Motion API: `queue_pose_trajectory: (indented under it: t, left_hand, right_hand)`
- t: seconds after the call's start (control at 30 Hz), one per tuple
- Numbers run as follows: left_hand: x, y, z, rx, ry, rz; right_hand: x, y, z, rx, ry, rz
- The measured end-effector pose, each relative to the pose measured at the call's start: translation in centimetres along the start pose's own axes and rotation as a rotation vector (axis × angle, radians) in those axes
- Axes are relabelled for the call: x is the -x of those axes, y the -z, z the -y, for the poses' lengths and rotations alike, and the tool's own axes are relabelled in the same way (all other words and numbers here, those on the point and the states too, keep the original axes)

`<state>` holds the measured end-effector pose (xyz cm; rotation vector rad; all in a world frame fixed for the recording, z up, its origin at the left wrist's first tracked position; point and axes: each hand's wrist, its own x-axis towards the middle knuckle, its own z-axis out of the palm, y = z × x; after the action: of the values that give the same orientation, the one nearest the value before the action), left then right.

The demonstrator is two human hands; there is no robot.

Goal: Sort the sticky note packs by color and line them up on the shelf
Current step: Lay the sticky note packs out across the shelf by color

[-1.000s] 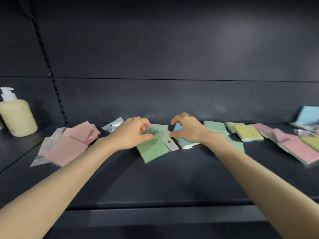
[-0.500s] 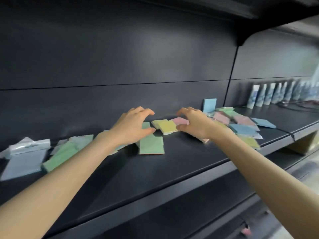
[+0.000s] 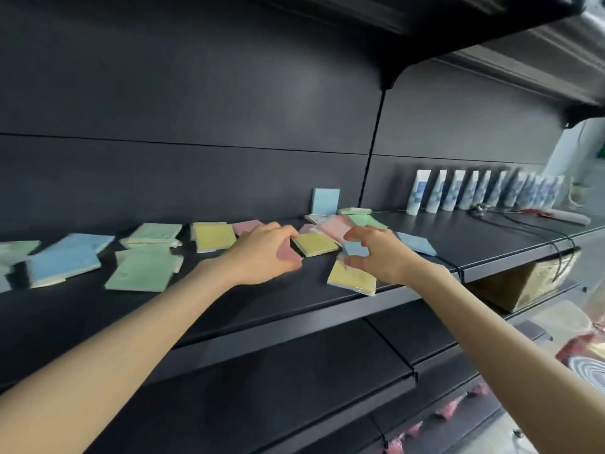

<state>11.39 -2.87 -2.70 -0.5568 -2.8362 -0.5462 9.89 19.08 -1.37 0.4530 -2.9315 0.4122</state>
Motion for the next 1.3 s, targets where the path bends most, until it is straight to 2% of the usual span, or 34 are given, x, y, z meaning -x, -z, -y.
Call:
queue_pose_trajectory:
  t: [0.33,0.53,0.63,0.77,1.03,1.13,1.3]
  left_hand:
    - [-8.0,-2.8,-0.2,-0.055,0.072,0.079]
    - [-13.0,-4.9,0.9,-0.076,0.119,0.208]
    - [-15.0,-5.9,0.9,-0.166,0.145,0.283]
    - [-16.4,-6.7,0.5,-0.222,0.178,0.294]
    - [-17.1,-7.3,-0.6,-0.129,0.335,0.169]
    - [-16.7,-7.6,-1.4,-0.078,0.395,0.106]
    - [-15.9,-7.2,-3.0,0.001,0.539,-0.063]
  right_hand:
    - [-6.9,-1.2,-5.8,-0.015,0.039,0.045]
    - [-10.4,-2.5,-8.9,-0.008,0.024,0.152]
    - [-11.7,-3.1,-10.4,-0.063,0.014,0.203]
    - [-13.1,-3.4,-11.7,-0.179,0.029,0.273]
    - [-14.4,-3.4,-13.9,-0.19,0.183,0.282]
    - [-14.6,-3.5,-14.8,-0.33,0.182,0.287]
    - [-15.0,-3.3,-15.9,-0.43,0.221,0.128]
